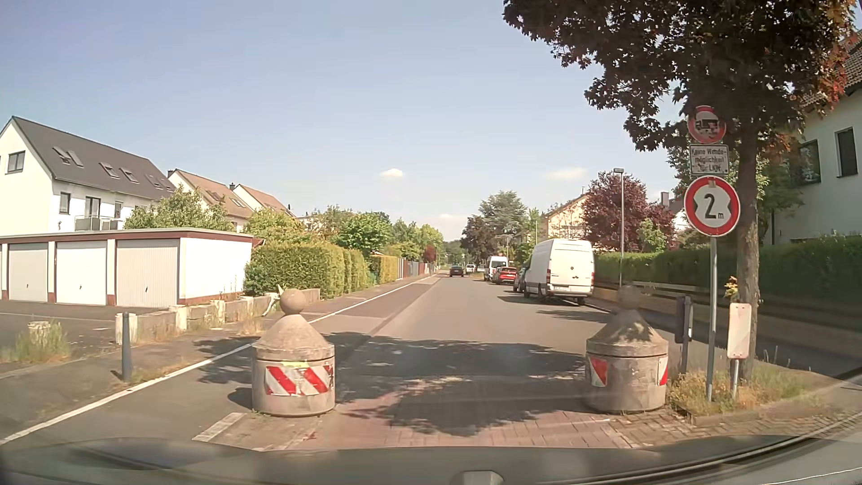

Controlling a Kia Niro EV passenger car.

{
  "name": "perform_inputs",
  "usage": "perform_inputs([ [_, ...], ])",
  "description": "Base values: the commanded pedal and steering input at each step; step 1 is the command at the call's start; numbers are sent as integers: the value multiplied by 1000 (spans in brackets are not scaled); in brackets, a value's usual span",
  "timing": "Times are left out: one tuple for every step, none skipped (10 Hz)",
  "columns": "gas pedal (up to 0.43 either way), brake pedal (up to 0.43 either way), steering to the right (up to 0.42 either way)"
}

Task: Follow the waypoints while adhering to traffic rules and regulations

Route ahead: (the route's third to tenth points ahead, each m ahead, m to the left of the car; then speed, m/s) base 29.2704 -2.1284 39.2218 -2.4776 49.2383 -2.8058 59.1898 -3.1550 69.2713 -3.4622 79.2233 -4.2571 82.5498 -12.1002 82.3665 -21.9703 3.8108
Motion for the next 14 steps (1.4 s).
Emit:
perform_inputs([
  [0, 250, 60],
  [0, 250, 40],
  [0, 256, 32],
  [0, 256, 35],
  [0, 262, 45],
  [0, 262, 49],
  [0, 262, 35],
  [0, 250, 24],
  [0, 232, 21],
  [0, 195, 25],
  [0, 61, 31],
  [0, 0, 37],
  [0, 0, 40],
  [0, 0, 35],
])
